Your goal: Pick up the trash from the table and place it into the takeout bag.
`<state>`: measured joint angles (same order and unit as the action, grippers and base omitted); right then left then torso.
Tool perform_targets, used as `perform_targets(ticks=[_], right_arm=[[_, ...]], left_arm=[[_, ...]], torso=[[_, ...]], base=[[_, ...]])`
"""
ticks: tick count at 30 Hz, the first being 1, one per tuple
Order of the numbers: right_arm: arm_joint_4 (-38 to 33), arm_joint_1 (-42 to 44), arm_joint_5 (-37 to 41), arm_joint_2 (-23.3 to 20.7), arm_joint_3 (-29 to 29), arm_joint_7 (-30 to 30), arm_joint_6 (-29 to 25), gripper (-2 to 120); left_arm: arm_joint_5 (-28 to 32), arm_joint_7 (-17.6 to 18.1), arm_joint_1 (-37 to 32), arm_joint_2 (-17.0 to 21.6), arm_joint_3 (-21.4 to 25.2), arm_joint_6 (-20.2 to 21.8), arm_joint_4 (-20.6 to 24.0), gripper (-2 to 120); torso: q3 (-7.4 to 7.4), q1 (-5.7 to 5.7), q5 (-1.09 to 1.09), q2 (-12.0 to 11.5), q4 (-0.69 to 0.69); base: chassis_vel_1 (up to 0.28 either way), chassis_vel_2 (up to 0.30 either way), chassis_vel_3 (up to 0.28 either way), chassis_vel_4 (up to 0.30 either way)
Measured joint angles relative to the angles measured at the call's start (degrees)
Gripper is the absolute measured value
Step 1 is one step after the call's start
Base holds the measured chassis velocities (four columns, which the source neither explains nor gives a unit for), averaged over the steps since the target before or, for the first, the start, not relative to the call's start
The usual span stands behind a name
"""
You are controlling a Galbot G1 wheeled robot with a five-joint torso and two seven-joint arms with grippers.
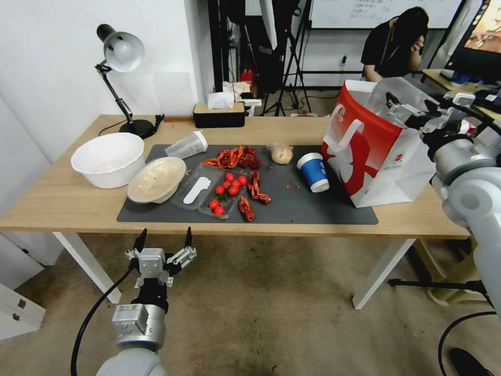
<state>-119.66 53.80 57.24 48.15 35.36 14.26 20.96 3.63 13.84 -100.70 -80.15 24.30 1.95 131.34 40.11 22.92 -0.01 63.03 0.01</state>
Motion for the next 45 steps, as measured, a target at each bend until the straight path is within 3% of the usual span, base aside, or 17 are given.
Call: perform_targets(ticks=[12, 14, 20, 23, 25, 26, 28, 29, 33, 40, 45], right_arm=[[-7.95, 11.33, -0.49, 0.80, 3.47, -3.66, -0.54, 100], [-10.75, 17.40, -2.78, 2.10, 4.28, -4.96, -1.01, 100], [-12.30, 24.01, -7.64, 4.97, 4.77, -7.09, -3.33, 100], [-12.46, 30.06, -13.18, 8.38, 4.73, -9.41, -6.94, 100], [-10.29, 39.20, -21.58, 14.09, 3.50, -13.14, -16.35, 100], [-10.29, 39.20, -21.58, 14.09, 3.50, -13.14, -16.35, 100], [-8.26, 43.50, -25.40, 17.36, 2.37, -14.84, -23.26, 100], [-5.76, 46.76, -29.40, 20.85, 0.96, -15.49, -29.62, 100], [-2.59, 48.72, -33.02, 24.83, -0.98, -16.91, -33.60, 100], [-2.68, 47.97, -35.10, 25.97, -2.55, -16.53, -32.72, 100], [-2.56, 44.36, -34.21, 23.69, -3.72, -14.80, -29.53, 100]], left_arm=[[-0.40, -0.01, -0.27, -0.61, -0.31, -0.38, -0.18, 100], [-0.46, -0.04, -0.28, -0.76, -0.50, -0.58, -0.38, 100], [-0.47, -0.09, -0.11, -0.81, -0.72, -0.87, -0.70, 100], [-0.38, -0.13, 0.09, -0.73, -0.88, -1.04, -0.83, 100], [0.28, -0.14, 0.41, -0.21, -0.79, -1.19, -1.02, 100], [0.28, -0.14, 0.41, -0.21, -0.79, -1.19, -1.02, 100], [0.82, -0.14, 0.64, 0.24, -0.65, -1.31, -1.33, 100], [1.35, -0.13, 0.96, 0.80, -0.63, -1.71, -1.89, 100], [2.27, -0.13, 1.60, 1.87, -0.60, -2.40, -2.84, 100], [3.07, -0.07, 2.22, 3.27, -0.69, -3.13, -3.71, 100], [3.37, -0.04, 2.76, 3.63, -0.56, -3.18, -3.75, 100]], torso=[[-0.01, 0.00, 0.01, 0.00, 0.00], [-0.01, 0.00, -0.01, 0.00, -0.03], [-0.01, 0.00, 0.01, 0.00, -0.01], [-0.01, 0.00, 0.01, 0.00, -0.02], [-0.01, -0.01, 0.01, 0.00, -0.02], [-0.01, -0.01, 0.01, 0.00, -0.02], [-0.01, 0.00, 0.00, 0.00, -0.02], [-0.01, -0.01, 0.00, 0.00, 0.00], [0.00, -0.01, 0.00, 0.00, 0.00], [0.00, -0.01, 0.00, 0.00, -0.01], [0.00, 0.00, 0.01, 0.00, -0.02]], base=[[0.000, 0.000, 0.000, 0.000], [0.000, 0.000, 0.000, 0.000], [0.000, 0.000, 0.000, 0.000], [0.000, 0.000, 0.000, 0.000], [0.000, 0.000, 0.000, 0.000], [0.000, 0.000, 0.000, 0.000], [0.000, 0.000, 0.000, 0.000], [0.000, 0.000, 0.000, 0.000], [0.000, 0.000, 0.000, 0.000], [0.000, 0.000, 0.000, 0.000], [0.000, 0.000, 0.000, 0.000]])
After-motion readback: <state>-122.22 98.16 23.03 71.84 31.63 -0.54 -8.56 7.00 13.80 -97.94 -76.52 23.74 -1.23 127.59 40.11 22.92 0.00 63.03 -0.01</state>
